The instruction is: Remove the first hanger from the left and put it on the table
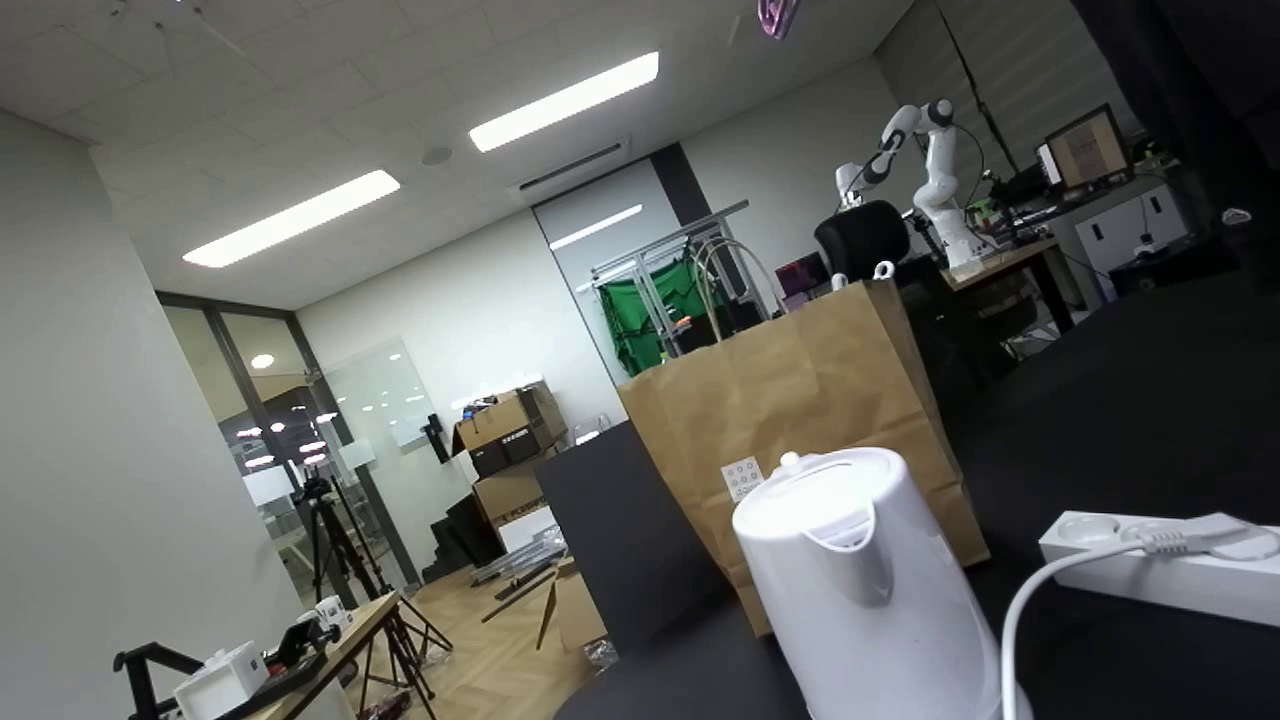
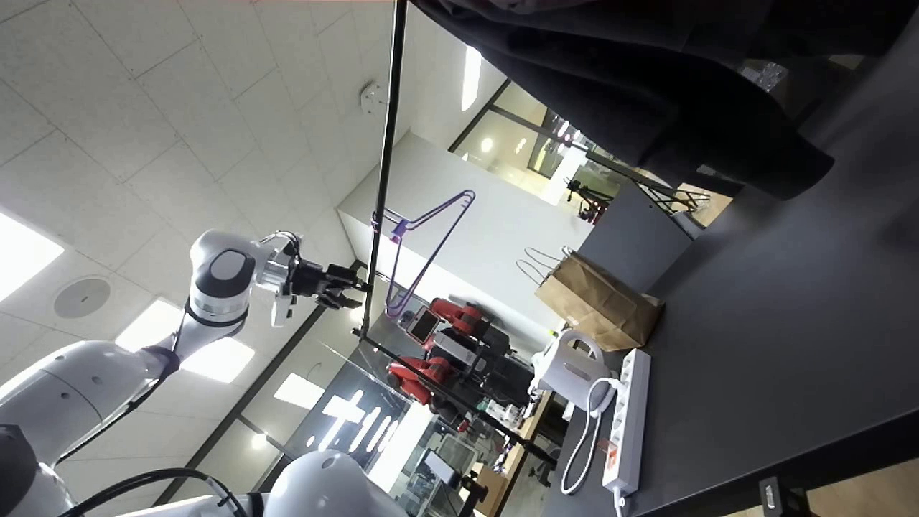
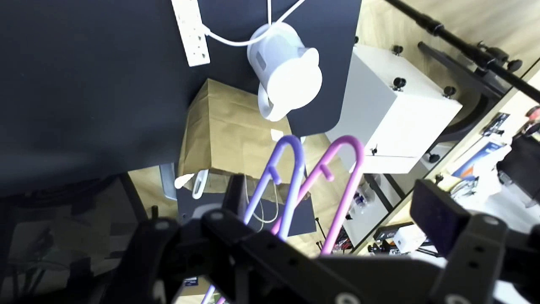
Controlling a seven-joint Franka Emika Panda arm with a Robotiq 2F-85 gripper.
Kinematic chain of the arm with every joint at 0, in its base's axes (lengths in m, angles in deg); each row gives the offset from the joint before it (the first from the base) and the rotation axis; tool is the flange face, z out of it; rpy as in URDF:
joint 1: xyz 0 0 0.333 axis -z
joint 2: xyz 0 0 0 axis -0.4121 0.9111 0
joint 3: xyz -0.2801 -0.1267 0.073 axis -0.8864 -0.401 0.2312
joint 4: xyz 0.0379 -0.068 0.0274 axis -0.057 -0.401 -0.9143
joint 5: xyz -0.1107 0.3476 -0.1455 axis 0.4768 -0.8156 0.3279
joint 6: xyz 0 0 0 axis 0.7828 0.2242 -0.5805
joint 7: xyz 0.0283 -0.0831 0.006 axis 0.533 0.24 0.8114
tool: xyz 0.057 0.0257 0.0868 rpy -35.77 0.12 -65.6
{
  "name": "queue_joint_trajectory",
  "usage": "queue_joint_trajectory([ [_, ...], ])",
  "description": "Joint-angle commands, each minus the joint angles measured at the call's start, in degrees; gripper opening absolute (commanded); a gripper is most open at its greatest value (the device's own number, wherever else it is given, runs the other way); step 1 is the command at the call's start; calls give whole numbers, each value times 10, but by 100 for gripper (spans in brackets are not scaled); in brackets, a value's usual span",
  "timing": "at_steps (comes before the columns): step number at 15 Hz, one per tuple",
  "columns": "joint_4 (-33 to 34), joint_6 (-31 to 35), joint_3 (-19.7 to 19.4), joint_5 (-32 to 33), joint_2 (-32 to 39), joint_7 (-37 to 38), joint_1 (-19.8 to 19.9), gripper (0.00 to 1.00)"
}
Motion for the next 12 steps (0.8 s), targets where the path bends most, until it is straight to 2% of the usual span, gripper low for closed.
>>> queue_joint_trajectory([
  [1, -7, 13, -1, 8, 0, 8, -6, 100],
  [12, -14, 21, 2, 7, -3, 9, -4, 100],
])
